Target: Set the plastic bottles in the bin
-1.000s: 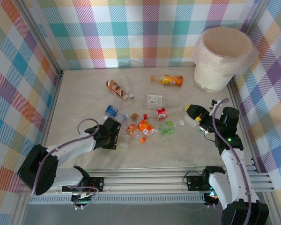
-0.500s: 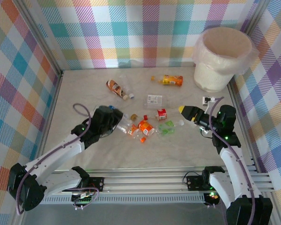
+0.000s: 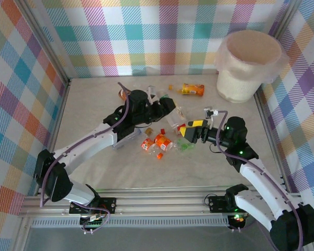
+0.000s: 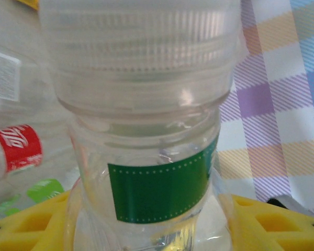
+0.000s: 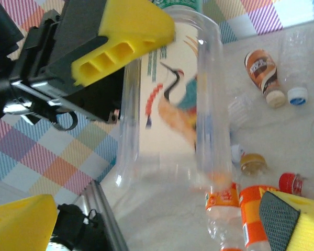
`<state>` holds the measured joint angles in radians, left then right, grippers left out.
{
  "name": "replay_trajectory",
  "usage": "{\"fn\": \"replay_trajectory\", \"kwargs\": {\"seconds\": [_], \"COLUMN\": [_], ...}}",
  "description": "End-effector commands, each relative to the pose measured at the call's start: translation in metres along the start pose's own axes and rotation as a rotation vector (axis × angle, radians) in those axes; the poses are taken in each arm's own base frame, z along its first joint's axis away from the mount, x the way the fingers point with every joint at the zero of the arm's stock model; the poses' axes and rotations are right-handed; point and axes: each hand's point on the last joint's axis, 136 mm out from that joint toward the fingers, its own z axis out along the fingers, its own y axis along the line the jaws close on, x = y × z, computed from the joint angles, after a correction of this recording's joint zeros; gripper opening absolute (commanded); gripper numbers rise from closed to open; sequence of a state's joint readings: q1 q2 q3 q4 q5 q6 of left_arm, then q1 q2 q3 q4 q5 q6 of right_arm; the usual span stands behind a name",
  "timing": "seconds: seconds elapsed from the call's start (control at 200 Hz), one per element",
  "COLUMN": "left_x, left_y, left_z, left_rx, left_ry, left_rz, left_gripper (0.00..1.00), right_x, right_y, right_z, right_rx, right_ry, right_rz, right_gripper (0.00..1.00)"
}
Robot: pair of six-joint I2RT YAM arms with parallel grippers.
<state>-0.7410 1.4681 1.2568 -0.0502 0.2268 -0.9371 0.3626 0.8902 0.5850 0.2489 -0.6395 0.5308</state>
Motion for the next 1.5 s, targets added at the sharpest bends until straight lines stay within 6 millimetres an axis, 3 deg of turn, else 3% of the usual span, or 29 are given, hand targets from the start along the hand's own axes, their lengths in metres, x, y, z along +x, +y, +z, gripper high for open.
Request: {"fn": "replay_trajectory", "kwargs": {"seconds": [0.0,0.095,0.24,0.56,0.81,1.085,1.155,1.31,1.495], "left_x": [0.008,0.01,0.013,0.011,0.011,0.011,0.012,0.006,-0.008], "left_y": [-0.029,-0.03,-0.028,-0.024,-0.023,-0.022,-0.019,-0.014,-0.008], "left_z": [0.002,0.003,0.006,0.008,0.008,0.008,0.009,0.0,-0.028], "left_rx": [0.072,0.073,0.077,0.073,0.072,0.069,0.055,0.008,-0.067], "left_ry": [0.043,0.043,0.049,0.033,0.028,0.029,0.032,-0.007,-0.093], "left_rz": [0.052,0.05,0.044,0.039,0.038,0.043,0.046,0.068,0.141], "left_gripper": [0.49,0.49,0.49,0.49,0.5,0.51,0.6,0.99,1.0], "right_x": [-0.037,-0.047,-0.053,-0.031,-0.019,-0.018,-0.018,-0.017,-0.021], "right_y": [0.011,0.005,0.013,0.017,0.008,0.013,0.014,0.0,-0.025], "right_z": [0.007,0.01,0.022,0.044,0.044,0.043,0.043,0.043,0.041], "right_rx": [0.005,0.05,-0.005,-0.053,0.008,-0.005,-0.006,0.072,0.221], "right_ry": [-0.119,-0.166,-0.158,-0.056,-0.002,0.027,0.039,0.064,0.1], "right_rz": [-0.189,-0.253,-0.306,-0.299,-0.293,-0.296,-0.3,-0.306,-0.298], "right_gripper": [1.0,1.0,1.0,0.93,0.76,0.58,0.55,0.54,0.54]}}
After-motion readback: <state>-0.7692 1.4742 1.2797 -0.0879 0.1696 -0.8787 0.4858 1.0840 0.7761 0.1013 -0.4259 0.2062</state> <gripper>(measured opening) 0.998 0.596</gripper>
